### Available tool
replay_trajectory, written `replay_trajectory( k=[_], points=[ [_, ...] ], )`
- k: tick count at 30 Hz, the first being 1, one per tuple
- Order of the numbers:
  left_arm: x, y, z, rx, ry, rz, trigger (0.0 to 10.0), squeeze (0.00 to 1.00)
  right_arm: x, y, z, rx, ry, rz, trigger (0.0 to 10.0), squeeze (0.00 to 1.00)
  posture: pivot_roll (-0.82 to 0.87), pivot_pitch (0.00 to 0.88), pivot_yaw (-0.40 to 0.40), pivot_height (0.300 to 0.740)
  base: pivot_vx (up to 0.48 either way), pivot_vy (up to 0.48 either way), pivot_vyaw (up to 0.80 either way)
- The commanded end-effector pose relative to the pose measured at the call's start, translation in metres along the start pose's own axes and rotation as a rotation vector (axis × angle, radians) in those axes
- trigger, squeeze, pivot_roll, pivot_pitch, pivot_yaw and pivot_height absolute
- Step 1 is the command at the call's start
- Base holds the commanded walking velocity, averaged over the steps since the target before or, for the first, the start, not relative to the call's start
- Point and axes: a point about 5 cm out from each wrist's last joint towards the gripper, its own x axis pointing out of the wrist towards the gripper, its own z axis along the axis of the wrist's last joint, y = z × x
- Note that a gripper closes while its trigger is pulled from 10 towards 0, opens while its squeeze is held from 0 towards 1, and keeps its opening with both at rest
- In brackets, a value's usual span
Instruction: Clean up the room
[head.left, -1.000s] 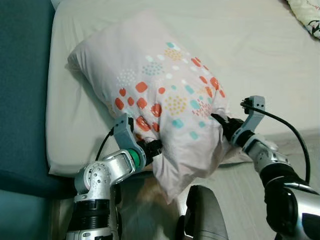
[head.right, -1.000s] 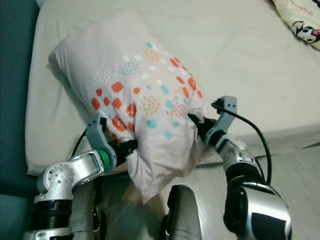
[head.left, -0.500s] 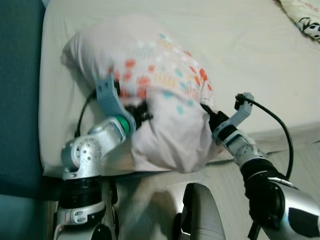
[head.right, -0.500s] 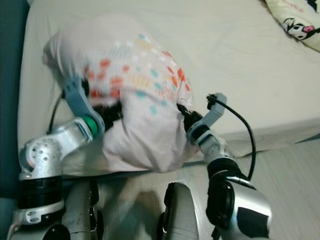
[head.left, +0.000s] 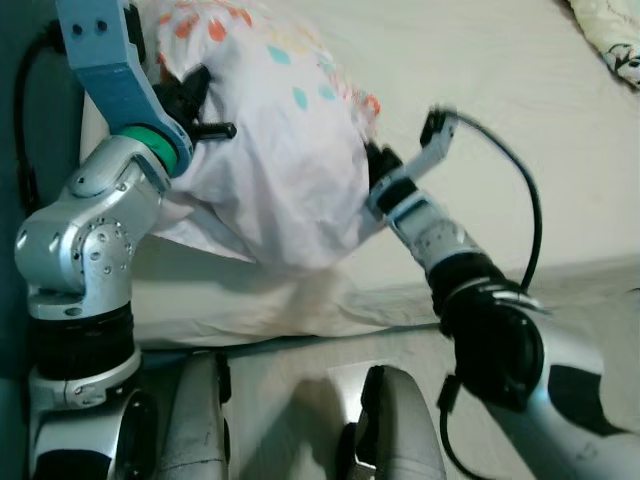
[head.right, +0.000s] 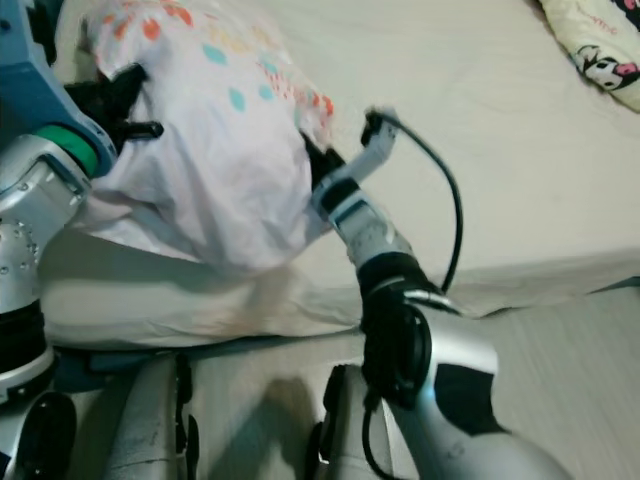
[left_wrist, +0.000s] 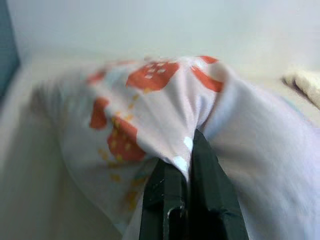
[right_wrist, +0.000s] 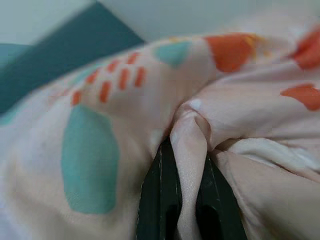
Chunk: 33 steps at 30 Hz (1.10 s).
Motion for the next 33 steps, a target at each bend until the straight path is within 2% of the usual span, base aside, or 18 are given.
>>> replay_trajectory(
  k=[1,4,7,8,10,11,12,13,14,16,17,19,20,22,27,28,32,33],
  points=[
    [-0.011,-0.018,0.035,0.095,-0.212,-0.066,0.0,0.0,0.019,0.027,0.001,-0.031,0.021,0.12,0.0,0.0,0.28,0.193,-0.085,0.584,0.0,0.0,0.0],
    [-0.017,-0.019,0.049,0.161,-0.306,-0.051,0.0,0.0,0.026,0.038,0.001,-0.065,0.038,0.161,0.0,0.0,0.29,0.198,-0.09,0.584,0.0,0.0,0.0],
    [-0.036,-0.02,0.081,0.426,-0.564,0.06,0.0,0.0,0.037,0.058,-0.006,-0.141,0.096,0.24,0.0,0.0,0.32,0.211,-0.093,0.584,0.0,0.0,0.0],
    [-0.036,-0.02,0.081,0.426,-0.564,0.06,0.0,0.0,0.037,0.058,-0.006,-0.141,0.096,0.24,0.0,0.0,0.32,0.211,-0.093,0.584,0.0,0.0,0.0],
    [-0.044,-0.02,0.088,0.593,-0.664,0.112,0.0,0.0,0.038,0.061,-0.01,-0.153,0.111,0.252,0.0,0.0,0.33,0.216,-0.094,0.584,0.0,0.0,0.0],
    [-0.044,-0.02,0.088,0.593,-0.664,0.112,0.0,0.0,0.038,0.061,-0.01,-0.153,0.111,0.252,0.0,0.0,0.33,0.216,-0.094,0.584,0.0,0.0,0.0],
    [-0.046,-0.018,0.085,0.672,-0.693,0.147,0.0,0.0,0.037,0.06,-0.013,-0.155,0.121,0.252,0.0,0.0,0.33,0.216,-0.094,0.584,0.0,0.0,0.0],
    [-0.045,-0.014,0.073,0.756,-0.668,0.171,0.0,0.0,0.035,0.056,-0.02,-0.155,0.145,0.232,0.0,0.0,0.33,0.217,-0.091,0.584,0.0,0.0,0.0],
    [-0.045,-0.014,0.073,0.756,-0.668,0.171,0.0,0.0,0.035,0.056,-0.02,-0.155,0.145,0.232,0.0,0.0,0.33,0.217,-0.091,0.584,0.0,0.0,0.0],
    [-0.033,-0.001,0.028,0.828,-0.43,0.157,0.0,0.0,0.024,0.038,-0.041,-0.157,0.213,0.126,0.0,0.0,0.33,0.218,-0.092,0.584,0.0,0.0,0.0],
    [-0.033,-0.001,0.028,0.828,-0.43,0.157,0.0,0.0,0.024,0.038,-0.041,-0.157,0.213,0.126,0.0,0.0,0.33,0.218,-0.092,0.584,0.0,0.0,0.0],
    [-0.027,0.009,-0.018,0.826,-0.141,0.117,0.0,0.0,0.007,0.017,-0.069,-0.145,0.301,0.007,0.0,0.0,0.32,0.226,-0.082,0.584,0.0,0.0,0.0],
    [-0.027,0.009,-0.018,0.826,-0.141,0.117,0.0,0.0,0.007,0.017,-0.069,-0.145,0.301,0.007,0.0,0.0,0.32,0.226,-0.082,0.584,0.0,0.0,0.0],
    [-0.027,0.013,-0.04,0.839,0.003,0.084,0.0,0.0,-0.014,-0.001,-0.098,-0.123,0.391,-0.091,0.0,0.0,0.31,0.232,-0.076,0.584,0.0,0.0,0.0],
    [-0.03,0.026,-0.053,0.897,0.085,0.129,0.0,0.0,-0.039,-0.019,-0.123,-0.079,0.46,-0.219,0.0,0.0,0.3,0.237,-0.065,0.584,0.0,0.0,0.0],
    [-0.029,0.033,-0.048,0.937,0.039,0.209,0.0,0.0,-0.042,-0.021,-0.125,-0.055,0.456,-0.223,0.0,0.0,0.29,0.239,-0.063,0.584,0.0,0.0,0.0],
    [-0.03,0.035,-0.045,0.957,0.013,0.243,0.0,0.0,-0.042,-0.022,-0.125,-0.048,0.453,-0.218,0.0,0.0,0.29,0.239,-0.063,0.584,0.0,0.0,0.0],
    [-0.031,0.04,-0.038,0.976,-0.027,0.317,0.0,0.0,-0.042,-0.019,-0.126,-0.042,0.467,-0.174,0.0,0.0,0.28,0.24,-0.055,0.584,0.0,0.0,0.0]
  ],
)
